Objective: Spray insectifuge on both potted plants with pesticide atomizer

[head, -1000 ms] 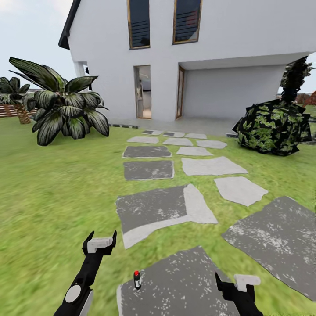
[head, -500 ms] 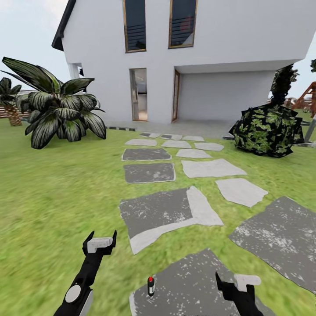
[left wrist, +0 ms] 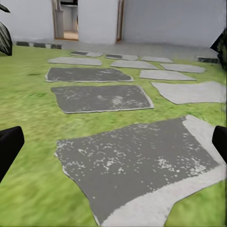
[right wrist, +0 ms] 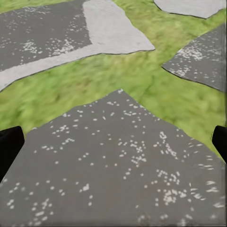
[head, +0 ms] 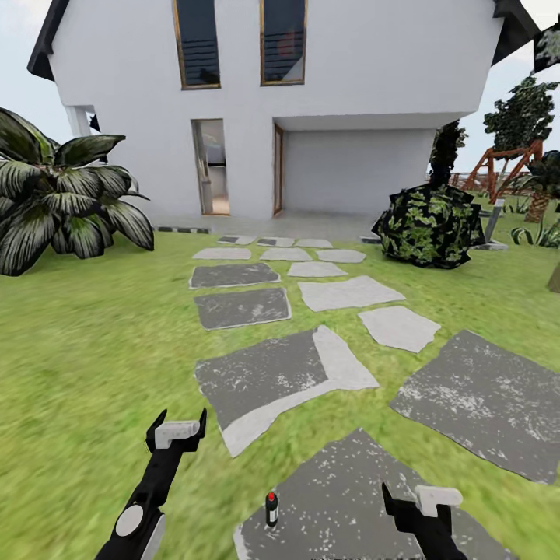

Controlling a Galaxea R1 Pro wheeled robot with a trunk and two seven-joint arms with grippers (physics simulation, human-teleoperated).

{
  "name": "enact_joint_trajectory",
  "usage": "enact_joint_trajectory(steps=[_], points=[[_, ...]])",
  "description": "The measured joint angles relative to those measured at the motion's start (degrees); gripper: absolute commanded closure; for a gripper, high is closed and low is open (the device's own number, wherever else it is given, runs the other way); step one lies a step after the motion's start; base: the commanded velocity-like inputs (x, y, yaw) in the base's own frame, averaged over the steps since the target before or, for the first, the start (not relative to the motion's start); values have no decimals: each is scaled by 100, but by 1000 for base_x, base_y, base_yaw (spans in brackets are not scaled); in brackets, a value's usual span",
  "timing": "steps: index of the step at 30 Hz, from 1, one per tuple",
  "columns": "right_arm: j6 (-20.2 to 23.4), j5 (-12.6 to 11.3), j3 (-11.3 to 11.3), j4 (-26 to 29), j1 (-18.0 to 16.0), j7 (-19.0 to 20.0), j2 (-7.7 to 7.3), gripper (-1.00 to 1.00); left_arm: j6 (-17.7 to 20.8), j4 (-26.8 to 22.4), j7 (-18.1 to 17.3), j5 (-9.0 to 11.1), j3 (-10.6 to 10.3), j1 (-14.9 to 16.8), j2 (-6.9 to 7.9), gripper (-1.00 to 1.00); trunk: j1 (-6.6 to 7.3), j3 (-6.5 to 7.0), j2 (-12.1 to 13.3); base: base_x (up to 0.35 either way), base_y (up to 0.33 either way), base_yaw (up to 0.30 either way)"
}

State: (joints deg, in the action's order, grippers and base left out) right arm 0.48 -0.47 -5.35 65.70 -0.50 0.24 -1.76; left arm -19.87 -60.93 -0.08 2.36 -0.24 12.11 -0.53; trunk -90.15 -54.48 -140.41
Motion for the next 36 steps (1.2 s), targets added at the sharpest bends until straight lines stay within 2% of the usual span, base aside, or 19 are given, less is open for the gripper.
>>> enact_joint_trajectory(steps=[7,26,30,36], points=[[0,1,0,1,0,0,0,-100,-1,1,0,-4,0,0,0,-100,0,0,0,0,142,-283],[0,0,-79,-2,0,27,0,-100,-2,2,0,0,3,0,0,-100,0,0,0,0,6,-283],[0,0,-79,-1,0,30,0,-100,3,0,0,3,7,0,0,-100,0,0,0,0,177,-237],[-7,6,-78,-2,-1,-2,0,-100,4,-2,0,3,8,-1,1,-100,0,0,0,0,290,-54]])
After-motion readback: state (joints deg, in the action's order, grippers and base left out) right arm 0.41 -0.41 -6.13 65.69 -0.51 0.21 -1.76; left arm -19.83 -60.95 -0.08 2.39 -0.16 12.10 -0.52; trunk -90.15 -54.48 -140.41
